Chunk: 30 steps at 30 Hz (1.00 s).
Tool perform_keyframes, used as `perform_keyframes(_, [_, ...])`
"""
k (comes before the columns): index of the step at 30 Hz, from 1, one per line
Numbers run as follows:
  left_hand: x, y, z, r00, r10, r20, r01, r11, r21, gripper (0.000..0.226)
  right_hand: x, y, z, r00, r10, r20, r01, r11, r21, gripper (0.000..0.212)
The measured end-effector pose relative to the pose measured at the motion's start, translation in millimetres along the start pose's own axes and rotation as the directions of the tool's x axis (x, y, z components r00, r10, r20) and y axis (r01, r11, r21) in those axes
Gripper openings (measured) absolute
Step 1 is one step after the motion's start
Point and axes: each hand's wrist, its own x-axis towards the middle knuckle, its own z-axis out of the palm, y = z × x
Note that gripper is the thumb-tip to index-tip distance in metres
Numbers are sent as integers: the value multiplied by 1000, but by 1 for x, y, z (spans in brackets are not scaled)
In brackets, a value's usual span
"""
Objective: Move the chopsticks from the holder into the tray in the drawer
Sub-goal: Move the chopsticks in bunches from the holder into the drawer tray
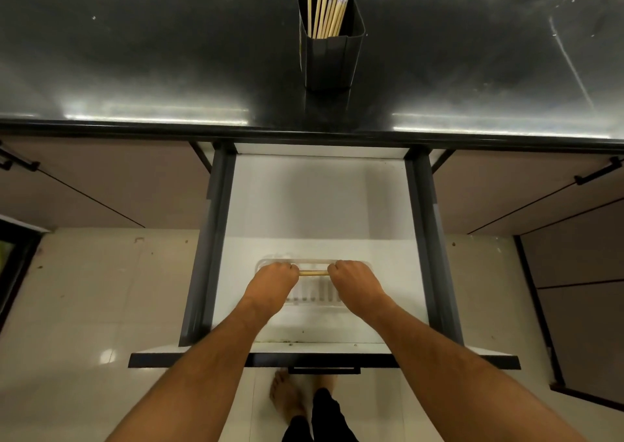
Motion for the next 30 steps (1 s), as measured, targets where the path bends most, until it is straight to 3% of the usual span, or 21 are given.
perform_keyframes(4, [-1,2,3,999,-9,-35,8,999,-41,55,-2,3,2,1000,13,-2,-13,1000,-15,23])
perform_keyframes(16, [-3,-3,19,993,-23,-116,17,998,-53,54,-4,3,5,1000,9,-2,-9,999,-44,23])
perform_keyframes(25, [1,-7,25,989,-38,-144,24,994,-103,29,-2,4,8,1000,-16,2,16,1000,18,17])
perform_keyframes(30, [1,-9,25,992,-47,-115,35,994,-106,26,-1,3,10,999,-29,36,27,997,70,19])
